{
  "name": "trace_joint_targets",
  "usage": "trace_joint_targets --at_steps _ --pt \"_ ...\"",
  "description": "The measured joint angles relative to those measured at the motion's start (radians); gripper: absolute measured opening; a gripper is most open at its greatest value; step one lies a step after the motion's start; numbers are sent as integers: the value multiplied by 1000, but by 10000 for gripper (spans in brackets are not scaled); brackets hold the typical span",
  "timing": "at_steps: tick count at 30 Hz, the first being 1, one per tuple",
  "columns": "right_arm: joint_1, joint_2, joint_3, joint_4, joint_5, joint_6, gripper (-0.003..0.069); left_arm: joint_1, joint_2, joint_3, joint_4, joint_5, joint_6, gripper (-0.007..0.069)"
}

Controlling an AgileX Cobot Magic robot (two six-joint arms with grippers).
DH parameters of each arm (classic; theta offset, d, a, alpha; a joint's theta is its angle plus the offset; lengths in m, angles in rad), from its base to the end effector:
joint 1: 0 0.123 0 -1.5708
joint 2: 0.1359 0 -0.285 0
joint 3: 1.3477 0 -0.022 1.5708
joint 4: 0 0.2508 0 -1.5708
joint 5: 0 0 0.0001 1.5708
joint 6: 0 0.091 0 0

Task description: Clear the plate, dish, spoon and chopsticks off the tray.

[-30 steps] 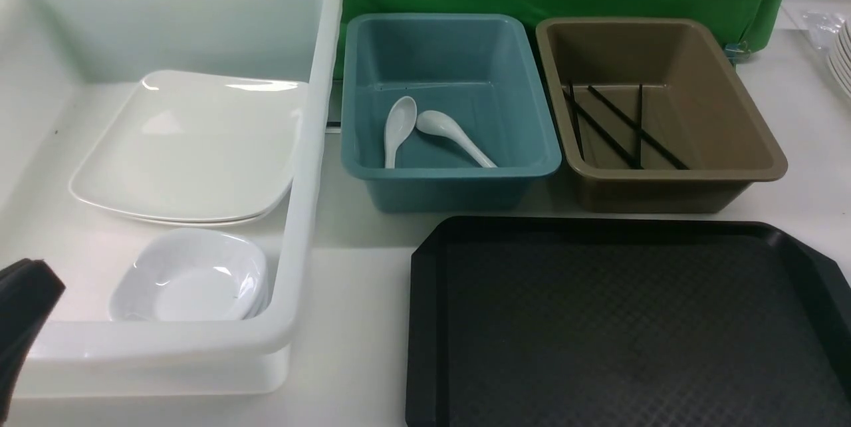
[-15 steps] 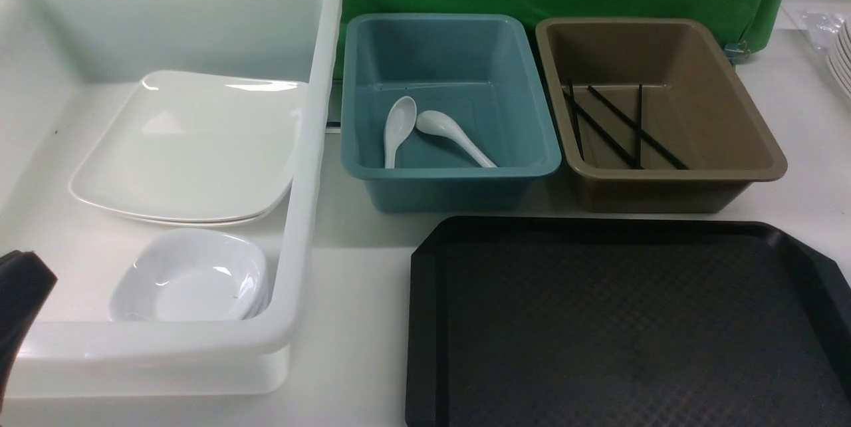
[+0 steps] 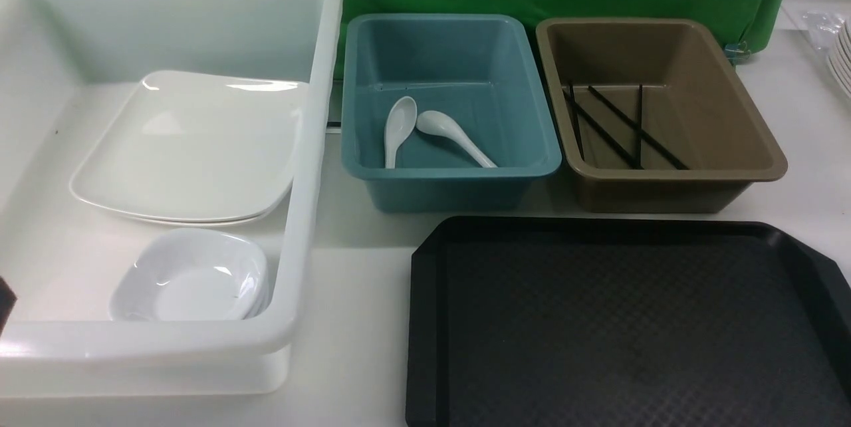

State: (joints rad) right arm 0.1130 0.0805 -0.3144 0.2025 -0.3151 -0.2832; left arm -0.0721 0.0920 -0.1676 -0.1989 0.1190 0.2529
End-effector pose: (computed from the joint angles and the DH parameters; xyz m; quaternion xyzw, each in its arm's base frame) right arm 0.0266 -0.0027 0.3377 -0.0183 0.4534 -0.0041 0.8911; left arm 0.0569 -0.0063 0.2538 0.0524 0.6886 -0.0142 0.7231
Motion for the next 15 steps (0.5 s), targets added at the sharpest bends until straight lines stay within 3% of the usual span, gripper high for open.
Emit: trace_joint_targets --at_steps 5,9,15 --pt "0 0 0 0 0 0 115 142 -60 163 63 8 -91 13" --pt "0 0 0 0 0 0 123 148 -89 173 125 72 -179 15" --pt "0 0 0 0 0 0 134 148 -91 174 134 108 -201 17"
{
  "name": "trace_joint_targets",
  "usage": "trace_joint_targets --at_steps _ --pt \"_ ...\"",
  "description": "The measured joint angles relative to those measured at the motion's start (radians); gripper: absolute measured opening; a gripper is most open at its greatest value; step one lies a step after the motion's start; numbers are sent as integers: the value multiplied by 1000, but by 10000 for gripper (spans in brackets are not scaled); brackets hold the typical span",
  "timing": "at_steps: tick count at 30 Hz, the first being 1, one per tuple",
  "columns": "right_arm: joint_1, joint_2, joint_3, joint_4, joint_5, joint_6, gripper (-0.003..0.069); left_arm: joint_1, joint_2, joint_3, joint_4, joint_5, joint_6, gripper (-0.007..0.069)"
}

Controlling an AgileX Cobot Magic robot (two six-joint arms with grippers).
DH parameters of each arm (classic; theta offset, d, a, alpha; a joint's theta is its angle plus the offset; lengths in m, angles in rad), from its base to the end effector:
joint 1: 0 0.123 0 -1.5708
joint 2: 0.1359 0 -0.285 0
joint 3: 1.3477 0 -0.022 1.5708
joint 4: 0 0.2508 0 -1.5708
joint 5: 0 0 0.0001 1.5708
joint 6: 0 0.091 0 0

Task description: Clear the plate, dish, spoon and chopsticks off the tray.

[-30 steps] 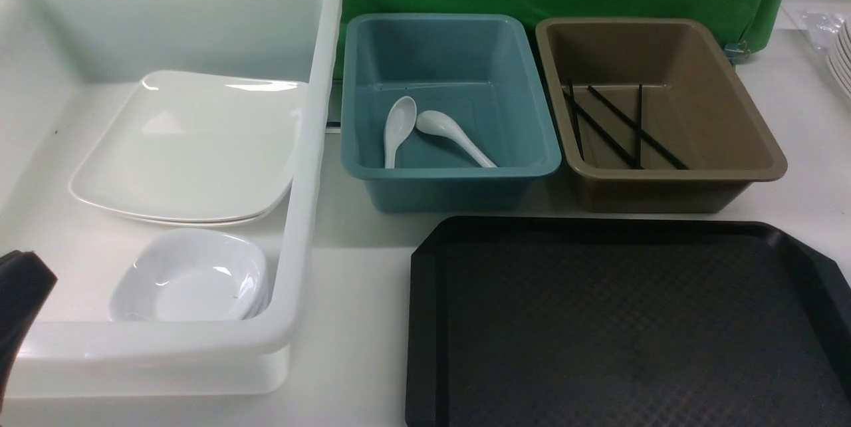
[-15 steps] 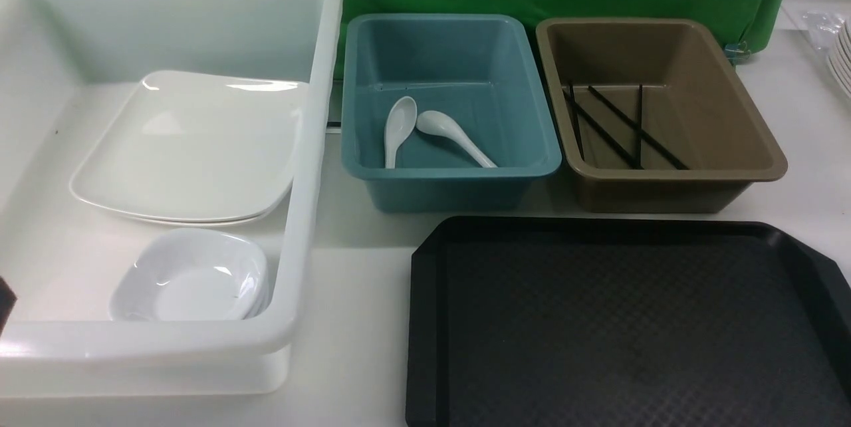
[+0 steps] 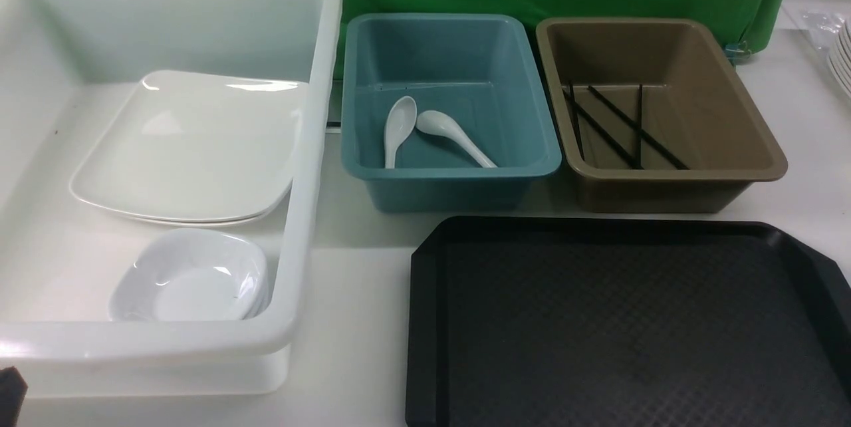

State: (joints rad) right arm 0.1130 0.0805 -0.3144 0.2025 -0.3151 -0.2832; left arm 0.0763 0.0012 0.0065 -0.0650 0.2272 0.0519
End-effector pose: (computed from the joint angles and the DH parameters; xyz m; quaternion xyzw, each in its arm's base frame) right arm 0.0266 -0.0027 0.3377 -0.0183 0.4534 -0.0041 0.8911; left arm 0.0559 0.0029 0.1904 -0.0284 0.7567 0.0156 0.6530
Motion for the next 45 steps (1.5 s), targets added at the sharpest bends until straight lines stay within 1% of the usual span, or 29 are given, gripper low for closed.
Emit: trace_joint_targets --at_steps 6,11,27,30,33,37,42,43,44,45 --pt "0 0 0 0 0 0 140 0 0 0 4 2 1 17" --pt "0 0 0 0 0 1 142 0 0 0 4 2 25 17" --pt "0 0 0 0 1 1 144 0 0 0 4 2 28 17" --pt "0 0 3 0 7 -38 150 0 0 0 4 2 28 17" --pt "-1 0 10 -38 76 -65 156 0 0 0 4 2 28 17" --pt "-30 0 68 -143 220 -41 163 0 0 0 4 2 28 17" --pt "-76 0 219 -175 267 -21 176 0 0 0 4 2 28 17" --pt "-82 -4 252 -185 271 -9 178 0 0 0 4 2 28 17" --pt "-87 -25 305 -202 293 29 181 0 0 0 4 3 28 17" --pt "-87 -29 308 -202 304 34 181 0 0 0 4 3 28 17"
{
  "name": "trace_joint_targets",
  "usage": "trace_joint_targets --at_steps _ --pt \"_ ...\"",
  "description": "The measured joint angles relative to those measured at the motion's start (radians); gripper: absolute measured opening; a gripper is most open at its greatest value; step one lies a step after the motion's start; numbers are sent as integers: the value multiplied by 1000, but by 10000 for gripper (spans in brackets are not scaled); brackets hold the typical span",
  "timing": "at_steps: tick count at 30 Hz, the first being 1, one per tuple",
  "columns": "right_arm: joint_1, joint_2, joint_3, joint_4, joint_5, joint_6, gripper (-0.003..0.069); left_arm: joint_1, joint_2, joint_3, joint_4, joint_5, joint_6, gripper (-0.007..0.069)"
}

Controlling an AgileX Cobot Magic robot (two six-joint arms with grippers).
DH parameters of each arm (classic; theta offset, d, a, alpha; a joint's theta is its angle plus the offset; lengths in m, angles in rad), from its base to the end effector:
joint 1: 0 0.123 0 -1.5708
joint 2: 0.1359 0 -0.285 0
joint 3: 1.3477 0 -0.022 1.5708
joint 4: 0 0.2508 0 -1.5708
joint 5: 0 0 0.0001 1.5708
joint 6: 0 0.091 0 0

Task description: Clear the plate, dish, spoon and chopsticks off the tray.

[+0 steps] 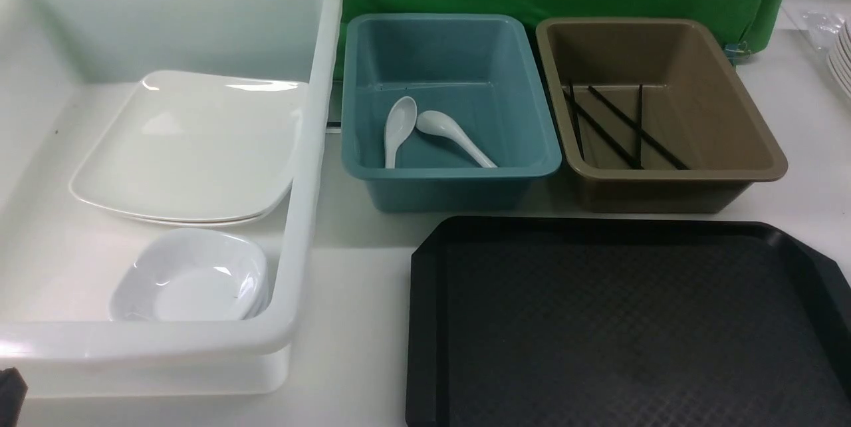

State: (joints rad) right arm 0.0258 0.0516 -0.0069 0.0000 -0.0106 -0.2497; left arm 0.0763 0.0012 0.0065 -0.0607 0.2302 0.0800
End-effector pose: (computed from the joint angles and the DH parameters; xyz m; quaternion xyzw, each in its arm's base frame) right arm 0.0605 0.0016 0.2135 -0.0945 0.6816 -0.0811 0.7211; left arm 0.0558 0.0030 0.1901 -0.0165 0.7580 0.0264 0.6515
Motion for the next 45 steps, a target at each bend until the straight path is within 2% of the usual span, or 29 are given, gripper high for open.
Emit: trace_joint_targets --at_steps 4,6,14,45 --pt "-2 -48 14 -27 204 56 191 0 0 0 1 0 0 17" --pt "-2 -49 14 -28 216 60 195 0 0 0 1 0 0 17" --pt "-2 -50 14 -30 226 160 211 0 0 0 2 0 1 17" --pt "-2 -50 14 -33 228 163 238 0 0 0 3 0 3 17"
